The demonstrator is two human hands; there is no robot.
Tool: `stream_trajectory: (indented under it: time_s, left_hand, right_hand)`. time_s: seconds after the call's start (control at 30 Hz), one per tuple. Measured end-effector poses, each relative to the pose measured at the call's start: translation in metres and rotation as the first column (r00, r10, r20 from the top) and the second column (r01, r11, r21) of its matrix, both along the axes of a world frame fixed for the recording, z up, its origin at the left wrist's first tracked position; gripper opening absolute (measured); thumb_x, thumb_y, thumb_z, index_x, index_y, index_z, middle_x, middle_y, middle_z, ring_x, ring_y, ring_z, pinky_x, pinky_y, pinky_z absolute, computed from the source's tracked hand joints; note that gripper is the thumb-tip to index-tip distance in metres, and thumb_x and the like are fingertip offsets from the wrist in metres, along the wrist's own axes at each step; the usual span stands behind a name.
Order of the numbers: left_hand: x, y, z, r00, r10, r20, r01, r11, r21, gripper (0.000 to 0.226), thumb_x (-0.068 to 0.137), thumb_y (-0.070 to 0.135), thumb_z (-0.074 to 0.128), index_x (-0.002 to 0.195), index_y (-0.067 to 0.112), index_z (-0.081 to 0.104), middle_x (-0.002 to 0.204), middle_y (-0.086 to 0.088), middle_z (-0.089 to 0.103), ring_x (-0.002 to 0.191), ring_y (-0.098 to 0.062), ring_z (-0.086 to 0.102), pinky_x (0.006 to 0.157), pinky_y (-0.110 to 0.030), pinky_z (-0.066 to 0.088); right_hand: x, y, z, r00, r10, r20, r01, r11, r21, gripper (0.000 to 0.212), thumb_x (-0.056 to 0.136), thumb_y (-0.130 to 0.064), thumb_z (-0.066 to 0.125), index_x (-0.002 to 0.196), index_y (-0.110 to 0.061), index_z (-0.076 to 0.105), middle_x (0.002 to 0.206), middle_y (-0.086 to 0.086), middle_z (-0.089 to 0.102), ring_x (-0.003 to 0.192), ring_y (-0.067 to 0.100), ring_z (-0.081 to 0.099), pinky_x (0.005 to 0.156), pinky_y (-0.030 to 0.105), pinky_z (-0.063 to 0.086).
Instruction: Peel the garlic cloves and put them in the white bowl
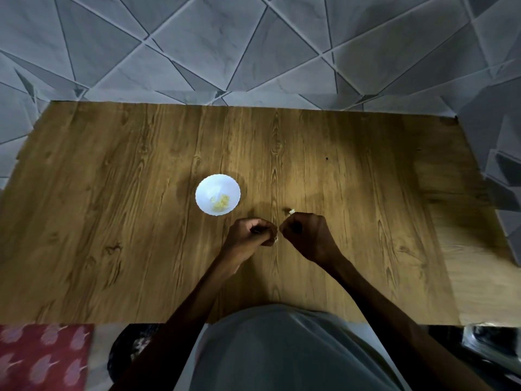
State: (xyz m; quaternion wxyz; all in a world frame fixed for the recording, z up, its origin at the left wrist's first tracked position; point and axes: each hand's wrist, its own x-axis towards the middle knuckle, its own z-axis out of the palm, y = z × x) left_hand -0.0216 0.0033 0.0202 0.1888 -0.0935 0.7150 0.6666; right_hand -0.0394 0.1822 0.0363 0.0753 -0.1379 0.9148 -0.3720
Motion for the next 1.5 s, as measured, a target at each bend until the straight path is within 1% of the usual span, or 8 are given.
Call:
stream_trajectory:
  time_s: [0.27, 0.5, 0.6, 0.77, 0.97, 1.2, 1.33, 1.5]
  left_hand:
    - [-0.003, 0.000, 0.009, 0.998, -0.042, 0.047, 0.046, 0.995, -0.086, 0.014, 0.090, 0.009, 0.062, 0.098, 0.007, 0.073, 0.083, -0.005, 0.074, 0.077, -0.014, 0.071, 0.068, -0.024, 0.056]
    - [-0.006, -0.001, 0.013, 0.986, -0.161, 0.033, 0.164, 0.979, -0.119, 0.017, 0.094, 0.012, 0.056, 0.093, 0.005, 0.071, 0.076, -0.001, 0.069, 0.070, -0.006, 0.063, 0.063, -0.020, 0.051]
    - [-0.007, -0.002, 0.012, 0.987, -0.145, 0.075, 0.145, 0.989, 0.001, 0.018, 0.094, 0.010, 0.055, 0.086, 0.007, 0.071, 0.071, -0.001, 0.067, 0.069, -0.009, 0.061, 0.062, -0.022, 0.049]
    - [-0.006, -0.003, 0.014, 0.978, -0.134, 0.158, 0.100, 0.974, 0.203, 0.020, 0.094, 0.004, 0.052, 0.084, 0.007, 0.069, 0.072, -0.005, 0.065, 0.068, -0.011, 0.060, 0.062, -0.021, 0.047]
    - [-0.009, -0.005, 0.013, 0.972, -0.170, 0.163, 0.132, 0.966, 0.223, 0.019, 0.094, 0.004, 0.051, 0.082, 0.009, 0.064, 0.071, -0.002, 0.061, 0.069, -0.011, 0.056, 0.062, -0.021, 0.044]
    - [-0.012, -0.005, 0.002, 0.966, -0.246, 0.077, 0.252, 0.965, -0.069, 0.015, 0.095, 0.019, 0.054, 0.093, 0.010, 0.065, 0.073, 0.002, 0.063, 0.073, -0.013, 0.057, 0.068, -0.029, 0.045]
    - [-0.013, -0.004, 0.006, 0.968, -0.252, 0.000, 0.248, 0.951, -0.188, 0.015, 0.095, 0.022, 0.055, 0.089, 0.011, 0.064, 0.070, 0.006, 0.064, 0.067, -0.007, 0.059, 0.063, -0.024, 0.045]
    - [-0.016, -0.007, -0.001, 0.942, -0.323, -0.090, 0.264, 0.880, -0.395, 0.015, 0.092, 0.023, 0.061, 0.087, 0.009, 0.064, 0.070, 0.003, 0.063, 0.063, -0.004, 0.058, 0.060, -0.020, 0.043]
  right_hand:
    - [0.004, -0.004, 0.004, 0.989, 0.125, -0.073, -0.121, 0.991, 0.059, 0.004, 0.091, -0.013, 0.065, 0.089, -0.016, 0.066, 0.079, -0.015, 0.056, 0.063, -0.009, 0.052, 0.061, 0.009, 0.044]
    - [0.003, -0.003, 0.001, 0.989, 0.119, -0.085, -0.120, 0.993, -0.006, 0.007, 0.092, -0.010, 0.064, 0.088, -0.013, 0.069, 0.078, -0.012, 0.062, 0.064, -0.007, 0.057, 0.062, 0.009, 0.047]
    - [0.002, 0.001, 0.001, 0.996, 0.084, 0.015, -0.083, 0.992, -0.090, 0.008, 0.093, -0.007, 0.063, 0.090, -0.010, 0.070, 0.076, -0.015, 0.062, 0.065, -0.004, 0.062, 0.063, 0.011, 0.050]
    - [0.003, 0.006, 0.009, 0.892, 0.055, 0.449, 0.132, 0.918, -0.374, 0.010, 0.093, -0.006, 0.061, 0.097, -0.005, 0.070, 0.084, 0.004, 0.069, 0.074, 0.010, 0.067, 0.071, 0.025, 0.057]
    - [0.008, 0.008, 0.012, 0.773, 0.118, 0.624, 0.304, 0.794, -0.526, 0.021, 0.095, -0.012, 0.059, 0.104, 0.005, 0.068, 0.086, 0.009, 0.068, 0.079, 0.016, 0.065, 0.074, 0.025, 0.056]
    - [0.006, 0.006, 0.005, 0.526, 0.159, 0.835, 0.576, 0.656, -0.488, 0.017, 0.096, -0.007, 0.057, 0.103, 0.003, 0.068, 0.084, 0.009, 0.066, 0.074, 0.015, 0.062, 0.070, 0.024, 0.053]
    - [0.006, 0.003, 0.003, 0.479, 0.145, 0.866, 0.655, 0.598, -0.462, 0.016, 0.095, -0.008, 0.057, 0.092, -0.004, 0.072, 0.081, 0.008, 0.066, 0.070, 0.014, 0.061, 0.068, 0.024, 0.052]
    - [0.005, 0.001, 0.001, 0.438, 0.109, 0.892, 0.704, 0.576, -0.416, 0.013, 0.094, -0.009, 0.060, 0.096, -0.004, 0.071, 0.079, 0.007, 0.065, 0.068, 0.013, 0.060, 0.067, 0.024, 0.051]
